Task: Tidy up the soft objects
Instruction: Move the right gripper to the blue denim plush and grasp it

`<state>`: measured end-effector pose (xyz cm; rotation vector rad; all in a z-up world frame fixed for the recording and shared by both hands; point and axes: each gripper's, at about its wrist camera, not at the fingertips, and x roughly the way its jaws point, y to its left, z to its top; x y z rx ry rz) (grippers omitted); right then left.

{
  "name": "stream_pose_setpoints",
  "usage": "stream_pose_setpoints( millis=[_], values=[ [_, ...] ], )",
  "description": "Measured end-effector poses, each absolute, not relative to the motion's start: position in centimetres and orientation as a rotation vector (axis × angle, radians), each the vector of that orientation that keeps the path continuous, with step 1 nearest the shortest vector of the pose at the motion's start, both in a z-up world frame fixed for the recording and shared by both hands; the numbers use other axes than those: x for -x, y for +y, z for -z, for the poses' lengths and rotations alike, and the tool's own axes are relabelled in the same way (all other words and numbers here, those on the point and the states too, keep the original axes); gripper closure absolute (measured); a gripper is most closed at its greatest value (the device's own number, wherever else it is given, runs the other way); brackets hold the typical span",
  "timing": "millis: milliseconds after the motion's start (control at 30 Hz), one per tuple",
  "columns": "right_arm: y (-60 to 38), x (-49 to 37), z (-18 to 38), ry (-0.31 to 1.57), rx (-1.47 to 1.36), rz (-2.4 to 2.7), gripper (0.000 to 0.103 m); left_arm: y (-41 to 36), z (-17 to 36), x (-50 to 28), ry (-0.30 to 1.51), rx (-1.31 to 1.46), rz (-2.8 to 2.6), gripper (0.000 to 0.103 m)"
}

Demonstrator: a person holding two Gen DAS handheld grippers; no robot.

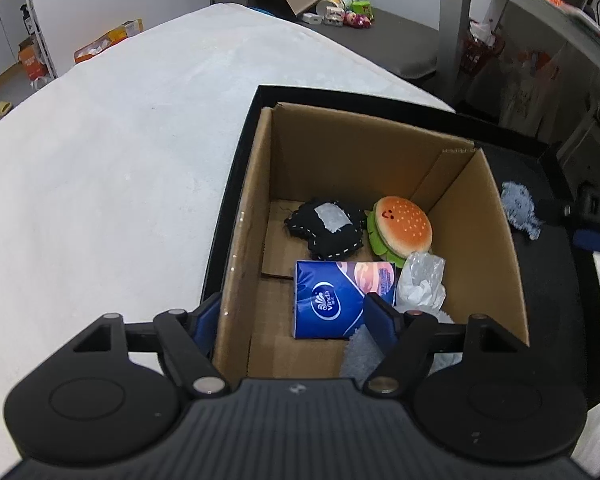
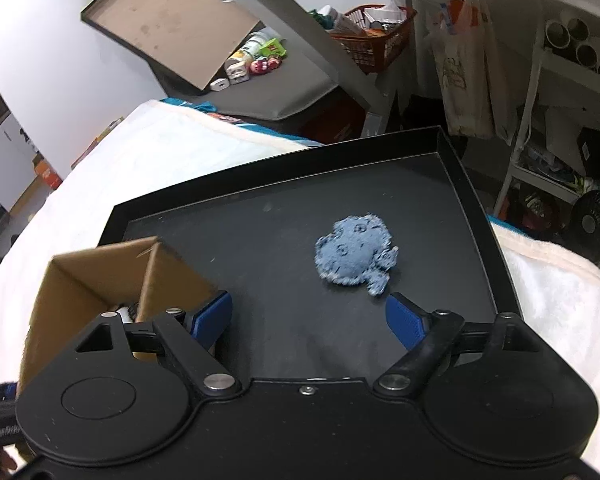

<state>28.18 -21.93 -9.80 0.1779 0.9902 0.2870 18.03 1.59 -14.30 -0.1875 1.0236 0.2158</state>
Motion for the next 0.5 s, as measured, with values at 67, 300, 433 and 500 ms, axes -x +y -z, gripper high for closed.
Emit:
stream_pose_setpoints(
  millis=[67,300,433,500],
  values=[
    [-22.3,-28.9,10.2,0.991,-0.191,-0.278,0.02,1.4,14.4,-18.3,1.032,0.176,-0.221,0.029],
    [-22.2,-31.1,11.2,0.992,-0.207,-0.305,0.03,1.1,14.7,-19.1,1.046,0.155,-0.25,0.029],
    [-21.9,-32.2,11.5,1.002,-0.211,-0.315,0.034,0.9,15.0,-19.4,1.05,0.145,-0.263,0.028],
    [-21.6,-32.7,11.9,1.005,-0.209,-0.313,0.034,0.9,15.1,-19.6,1.053,0.143,-0.265,0.028]
  ],
)
